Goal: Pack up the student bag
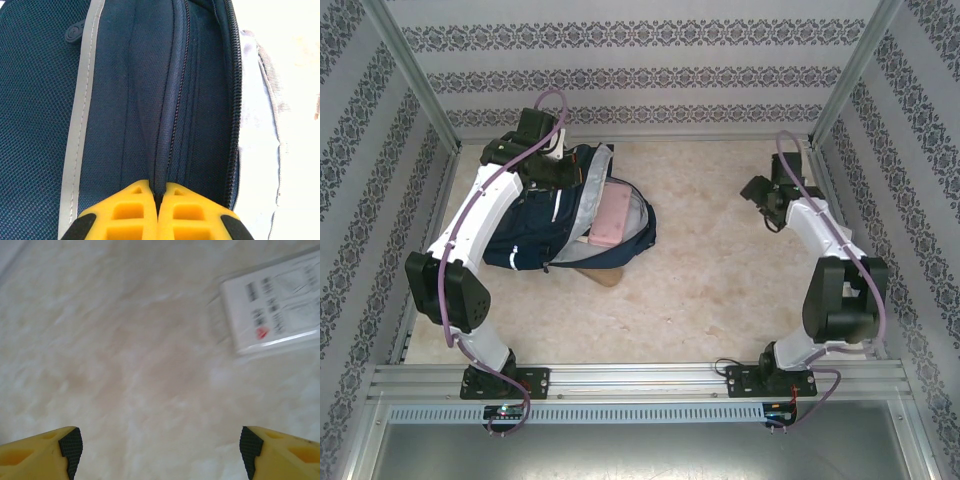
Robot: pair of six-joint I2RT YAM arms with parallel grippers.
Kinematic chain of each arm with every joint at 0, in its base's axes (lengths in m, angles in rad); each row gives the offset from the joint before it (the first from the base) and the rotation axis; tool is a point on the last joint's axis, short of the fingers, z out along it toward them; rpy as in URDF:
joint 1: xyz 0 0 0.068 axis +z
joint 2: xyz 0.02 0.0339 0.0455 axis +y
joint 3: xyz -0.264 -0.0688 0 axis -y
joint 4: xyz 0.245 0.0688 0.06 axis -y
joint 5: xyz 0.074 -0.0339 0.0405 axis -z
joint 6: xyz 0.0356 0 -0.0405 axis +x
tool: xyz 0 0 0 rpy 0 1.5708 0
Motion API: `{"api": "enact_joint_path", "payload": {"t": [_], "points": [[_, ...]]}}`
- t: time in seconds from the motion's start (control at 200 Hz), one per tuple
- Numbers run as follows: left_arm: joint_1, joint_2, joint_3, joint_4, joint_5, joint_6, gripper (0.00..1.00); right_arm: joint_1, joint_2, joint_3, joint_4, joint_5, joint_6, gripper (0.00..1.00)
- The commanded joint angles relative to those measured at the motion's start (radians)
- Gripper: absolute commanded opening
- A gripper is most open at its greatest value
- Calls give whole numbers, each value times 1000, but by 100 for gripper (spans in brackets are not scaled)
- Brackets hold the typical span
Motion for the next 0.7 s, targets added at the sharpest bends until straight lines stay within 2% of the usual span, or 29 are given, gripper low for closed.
{"api": "enact_joint_path", "payload": {"t": [0.0, 0.165, 0.265, 0.46, 0.694], "points": [[13, -61, -4, 51, 22, -26, 0, -63, 117, 104, -62, 5, -72, 84], [12, -70, -19, 54, 22, -33, 0, -159, 314, 254, -110, -129, -41, 85], [13, -69, -26, 54, 28, -36, 0, -170, 415, 350, -178, -164, -42, 85], [12, -62, -30, 57, 33, -39, 0, -146, 507, 417, -228, -255, -56, 85], [12, -49, -35, 63, 29, -33, 0, -41, 477, 333, -218, -325, -43, 85]]}}
